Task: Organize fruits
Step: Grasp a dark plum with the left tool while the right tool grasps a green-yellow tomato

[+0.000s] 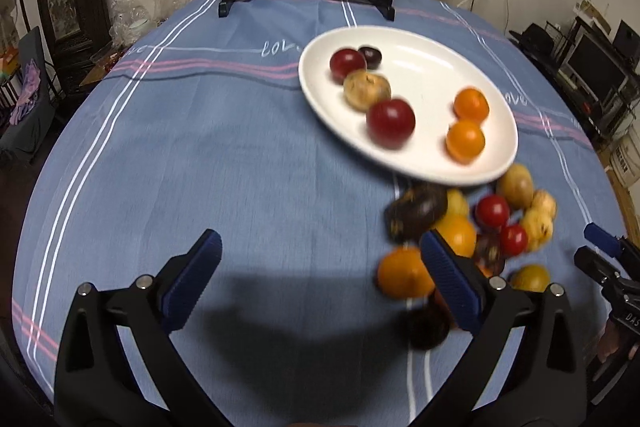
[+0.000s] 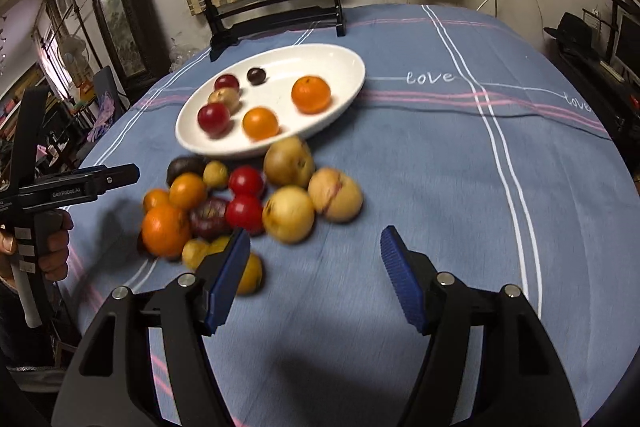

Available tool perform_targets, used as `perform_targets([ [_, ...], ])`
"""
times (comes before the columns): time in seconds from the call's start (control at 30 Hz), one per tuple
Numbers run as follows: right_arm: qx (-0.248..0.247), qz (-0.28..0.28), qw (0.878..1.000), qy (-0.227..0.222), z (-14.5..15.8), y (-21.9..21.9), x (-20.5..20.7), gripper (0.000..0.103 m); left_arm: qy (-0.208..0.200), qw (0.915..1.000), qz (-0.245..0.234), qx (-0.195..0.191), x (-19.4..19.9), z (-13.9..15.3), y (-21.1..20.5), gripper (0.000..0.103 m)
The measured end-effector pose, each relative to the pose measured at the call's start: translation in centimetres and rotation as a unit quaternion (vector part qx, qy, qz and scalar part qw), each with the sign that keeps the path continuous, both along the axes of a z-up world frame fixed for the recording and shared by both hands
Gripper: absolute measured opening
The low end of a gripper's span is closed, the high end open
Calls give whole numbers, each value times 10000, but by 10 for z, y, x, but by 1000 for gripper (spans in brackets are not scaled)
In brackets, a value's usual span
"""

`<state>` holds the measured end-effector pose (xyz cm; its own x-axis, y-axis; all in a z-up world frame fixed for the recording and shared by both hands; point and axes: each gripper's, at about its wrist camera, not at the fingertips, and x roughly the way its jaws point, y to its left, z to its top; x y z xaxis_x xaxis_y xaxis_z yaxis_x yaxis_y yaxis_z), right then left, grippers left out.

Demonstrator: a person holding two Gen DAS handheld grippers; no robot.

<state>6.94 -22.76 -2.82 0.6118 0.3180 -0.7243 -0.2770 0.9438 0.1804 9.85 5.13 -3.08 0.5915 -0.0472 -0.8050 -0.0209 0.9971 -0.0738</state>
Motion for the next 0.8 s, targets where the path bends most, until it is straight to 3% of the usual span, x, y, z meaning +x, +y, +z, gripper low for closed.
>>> perform_targets([
  [0.27,-348,237,9991,-1,-10,18,-28,70,324,9993,133,-128,-28,-15,3,101],
  [0.47,-548,632,9965,-69,-17,42,-38,70,-232,9996,140,-14,-48,-11,-2,101],
  [0.57,-599,682,9959,-31,-18,48,-35,70,-502,9980,379,-66,-52,-9,3,101],
  [0.67,-838,680,9942,39,-23,57,-28,70,-232,9990,360,-94,-47,-12,7,101],
  [0.8,-1027,664,9924,122,-28,61,-21,62,-118,9995,126,280,-43,-16,3,101],
])
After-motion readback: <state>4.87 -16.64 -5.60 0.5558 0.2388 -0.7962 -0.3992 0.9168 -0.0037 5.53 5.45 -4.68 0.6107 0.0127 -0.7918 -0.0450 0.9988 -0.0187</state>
